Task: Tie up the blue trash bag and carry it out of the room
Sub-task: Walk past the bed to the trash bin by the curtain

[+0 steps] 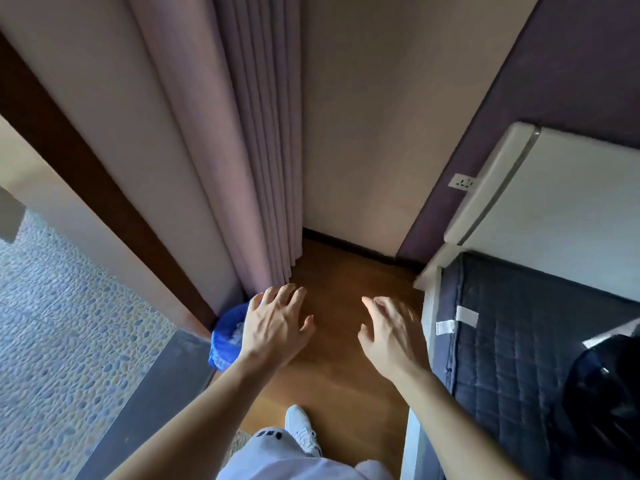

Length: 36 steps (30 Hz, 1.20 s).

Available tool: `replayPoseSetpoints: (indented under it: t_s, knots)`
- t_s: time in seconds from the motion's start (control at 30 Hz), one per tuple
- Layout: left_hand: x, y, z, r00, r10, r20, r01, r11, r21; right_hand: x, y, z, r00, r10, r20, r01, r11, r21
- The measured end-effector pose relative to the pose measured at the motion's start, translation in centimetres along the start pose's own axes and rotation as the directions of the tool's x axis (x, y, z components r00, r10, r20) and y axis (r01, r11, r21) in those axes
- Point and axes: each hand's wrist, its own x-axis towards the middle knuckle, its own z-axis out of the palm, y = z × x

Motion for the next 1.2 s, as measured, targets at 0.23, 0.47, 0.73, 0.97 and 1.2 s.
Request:
replayPoseSetpoints:
  t_s: [0.23, 0.47, 0.73, 0.97, 1.2]
  knots:
    - [4.0, -5.1, -0.3, 0.983, -0.186, -0.009, 0.186, 0.982, 0.014, 8.6, -3.4, 2.0, 0.985, -0.163, 0.057, 0.162, 0.987, 0.012]
    - [0.9, -10.0, -0.6, 0.885, -0.462, -0.057, 0.464, 0.885, 0.037, 14.5, -7.9, 5.8, 0.91, -0.395, 0.122, 0.378, 0.915, 0.144]
    - [-2.9, -11.0, -0.3, 0.705, -0.706, -0.066, 0.709, 0.703, 0.046, 19.4, -11.0, 9.3, 0.79, -0.597, 0.14, 0.56, 0.795, 0.233]
    - [-3.7, -11.5, 2.1, 0.594, -0.802, -0.066, 0.805, 0.593, 0.031, 20.7, -10.0, 13.1, 0.753, -0.625, 0.204, 0.562, 0.773, 0.294]
    - [-4.7, -14.1, 7.4, 0.543, -0.839, 0.012, 0.838, 0.543, 0.042, 20.7, -8.7, 17.8, 0.764, -0.59, 0.263, 0.507, 0.8, 0.32]
